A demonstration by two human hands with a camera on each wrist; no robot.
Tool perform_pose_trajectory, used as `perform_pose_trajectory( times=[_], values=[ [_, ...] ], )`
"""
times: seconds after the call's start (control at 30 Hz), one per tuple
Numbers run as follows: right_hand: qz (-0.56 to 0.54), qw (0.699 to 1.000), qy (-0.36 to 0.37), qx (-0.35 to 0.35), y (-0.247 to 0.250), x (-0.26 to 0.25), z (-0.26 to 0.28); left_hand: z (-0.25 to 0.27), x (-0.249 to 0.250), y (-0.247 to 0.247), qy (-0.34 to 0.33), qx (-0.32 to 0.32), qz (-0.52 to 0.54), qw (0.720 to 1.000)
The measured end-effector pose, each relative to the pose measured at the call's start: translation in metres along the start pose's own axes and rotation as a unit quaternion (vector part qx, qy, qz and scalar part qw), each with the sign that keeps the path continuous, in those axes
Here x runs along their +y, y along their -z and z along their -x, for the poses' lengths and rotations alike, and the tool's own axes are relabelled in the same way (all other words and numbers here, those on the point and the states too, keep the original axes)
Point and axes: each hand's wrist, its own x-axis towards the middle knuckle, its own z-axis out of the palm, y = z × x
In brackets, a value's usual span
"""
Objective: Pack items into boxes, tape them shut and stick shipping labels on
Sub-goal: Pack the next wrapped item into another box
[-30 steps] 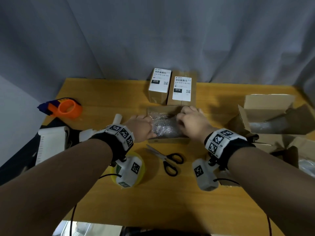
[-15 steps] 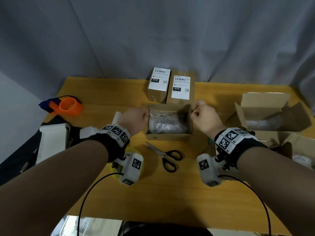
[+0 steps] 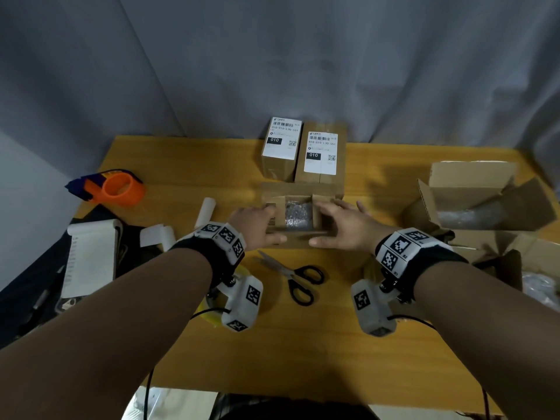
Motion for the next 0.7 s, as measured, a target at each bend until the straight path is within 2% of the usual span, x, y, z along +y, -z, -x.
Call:
perform_pose_trajectory(
  times=[0.1,0.2,0.37,0.47,0.57,0.6,0.7],
  values=[
    [-0.049,0.998,-0.008,0.037,-0.004,-0.003,-0.005,-0.004,0.0,-0.006,0.021,0.05,0.045,0.998],
    [-0.081,0.992,-0.019,0.096,-0.005,-0.011,-0.013,-0.008,0.004,-0.005,0.03,0.102,0.008,0.994],
    [0.049,0.993,-0.065,0.081,0.0,-0.023,-0.028,-0.01,0.018,0.003,0.046,0.171,-0.098,0.979],
    [0.143,0.978,-0.066,0.137,0.0,-0.025,-0.032,-0.02,0.019,0.003,0.013,0.126,-0.132,0.983],
    [0.184,0.972,-0.025,0.143,-0.002,-0.024,-0.035,-0.027,0.015,-0.001,-0.04,0.007,-0.098,0.994],
    [0.177,0.976,-0.011,0.126,-0.004,-0.022,-0.037,-0.026,0.012,-0.005,-0.047,-0.014,-0.084,0.995],
    [0.11,0.993,0.01,0.029,-0.018,-0.013,-0.038,-0.021,0.006,-0.019,-0.043,-0.01,-0.096,0.994]
  ],
)
